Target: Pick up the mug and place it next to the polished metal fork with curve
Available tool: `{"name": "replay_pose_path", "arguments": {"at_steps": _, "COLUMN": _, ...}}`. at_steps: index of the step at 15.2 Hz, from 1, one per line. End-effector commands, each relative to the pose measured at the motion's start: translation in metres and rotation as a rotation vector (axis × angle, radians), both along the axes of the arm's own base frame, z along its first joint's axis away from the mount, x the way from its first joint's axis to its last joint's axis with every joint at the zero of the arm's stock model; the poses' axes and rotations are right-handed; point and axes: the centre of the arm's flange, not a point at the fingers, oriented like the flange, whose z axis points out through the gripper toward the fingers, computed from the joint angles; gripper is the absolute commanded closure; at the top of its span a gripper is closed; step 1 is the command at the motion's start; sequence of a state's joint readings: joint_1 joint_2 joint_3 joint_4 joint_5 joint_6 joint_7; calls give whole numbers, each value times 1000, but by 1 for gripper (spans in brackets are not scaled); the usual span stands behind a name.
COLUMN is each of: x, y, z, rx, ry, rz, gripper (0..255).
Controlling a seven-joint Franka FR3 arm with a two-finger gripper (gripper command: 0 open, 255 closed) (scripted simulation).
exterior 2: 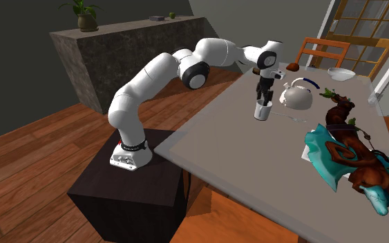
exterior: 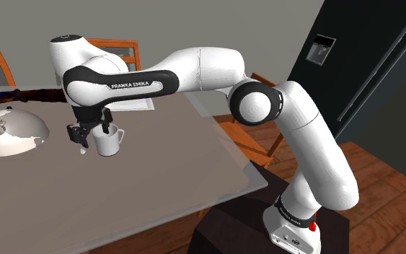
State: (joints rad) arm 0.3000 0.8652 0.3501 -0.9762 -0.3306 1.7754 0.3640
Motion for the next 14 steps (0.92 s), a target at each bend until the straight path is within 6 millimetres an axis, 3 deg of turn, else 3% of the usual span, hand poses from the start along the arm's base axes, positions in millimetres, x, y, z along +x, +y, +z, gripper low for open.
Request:
{"name": "replay_pose_path", "arguments": {"at_steps": 1, "x": 0, "y": 0, "z": 0, "rx": 0, "ry": 0, "rz": 0, "gripper": 0}}
{"name": "replay_pose_path", "arguments": {"at_steps": 2, "x": 0, "y": 0, "z": 0, "rx": 0, "ry": 0, "rz": 0, "gripper": 0}}
{"name": "replay_pose_path", "arguments": {"at_steps": 6, "x": -1, "y": 3, "z": 50, "rx": 0, "ry": 0, "rz": 0, "gripper": 0}}
{"name": "replay_pose_path", "arguments": {"at_steps": 14, "x": -1, "y": 3, "z": 50, "rx": 0, "ry": 0, "rz": 0, "gripper": 0}}
